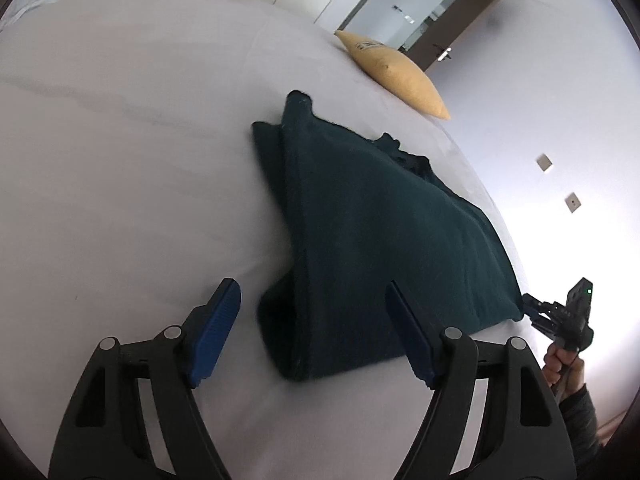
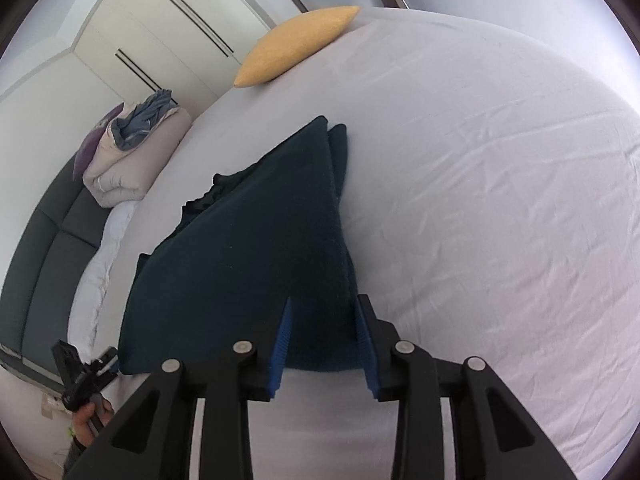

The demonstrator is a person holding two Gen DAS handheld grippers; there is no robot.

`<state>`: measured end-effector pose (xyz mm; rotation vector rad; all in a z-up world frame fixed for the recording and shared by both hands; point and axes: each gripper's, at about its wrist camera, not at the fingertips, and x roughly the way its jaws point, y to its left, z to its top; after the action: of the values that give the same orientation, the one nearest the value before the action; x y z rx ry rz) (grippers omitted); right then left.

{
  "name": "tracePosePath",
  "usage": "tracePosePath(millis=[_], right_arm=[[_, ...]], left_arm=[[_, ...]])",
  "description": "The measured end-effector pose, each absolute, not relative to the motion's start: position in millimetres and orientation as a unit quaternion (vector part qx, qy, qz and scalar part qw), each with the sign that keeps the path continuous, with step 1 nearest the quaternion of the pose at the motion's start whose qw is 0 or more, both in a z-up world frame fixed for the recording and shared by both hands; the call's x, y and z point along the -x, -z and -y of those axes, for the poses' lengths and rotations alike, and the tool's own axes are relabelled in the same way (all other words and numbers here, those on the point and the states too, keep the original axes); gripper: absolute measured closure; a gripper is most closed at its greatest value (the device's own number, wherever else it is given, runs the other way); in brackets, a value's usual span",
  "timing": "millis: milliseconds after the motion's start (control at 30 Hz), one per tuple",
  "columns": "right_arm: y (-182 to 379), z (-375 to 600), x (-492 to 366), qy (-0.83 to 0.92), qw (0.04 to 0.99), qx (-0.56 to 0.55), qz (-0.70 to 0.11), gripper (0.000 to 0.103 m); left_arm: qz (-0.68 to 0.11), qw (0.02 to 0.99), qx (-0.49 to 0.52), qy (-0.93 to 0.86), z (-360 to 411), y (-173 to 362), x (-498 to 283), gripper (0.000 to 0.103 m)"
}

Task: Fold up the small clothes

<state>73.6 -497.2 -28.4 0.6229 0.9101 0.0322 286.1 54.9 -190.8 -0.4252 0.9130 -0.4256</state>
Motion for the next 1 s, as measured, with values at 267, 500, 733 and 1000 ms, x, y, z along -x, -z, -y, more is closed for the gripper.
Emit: tracePosePath(millis=[267,500,733,1000], right_arm=[[34.4,497.1,-78.8,0.014,0.853,-0.274,-0.444,0.096],[31.6,499.1,-66.6,0.027,0.855,-0.274,-0.439,0.097],[42.3,501.6,-52.7,0.035,0.85,-0.286,-0.442,0.097],[48.1,500.8,-65.2,0.038,0.847,-0.27,-0.457,0.097]], left_arm=[[-0.444,0.863,0.143,0.193,-36.1,188.1,-286.1,0.092],[-0.453,0.852,0.173,0.199,-48.7,190.3,-279.9,0.098],[-0.46,0.851,0.159,0.196,-46.6,200.2,-261.6,0.099],[-0.46,0.845,0.191,0.195,-58.3,213.6,-257.9,0.099]])
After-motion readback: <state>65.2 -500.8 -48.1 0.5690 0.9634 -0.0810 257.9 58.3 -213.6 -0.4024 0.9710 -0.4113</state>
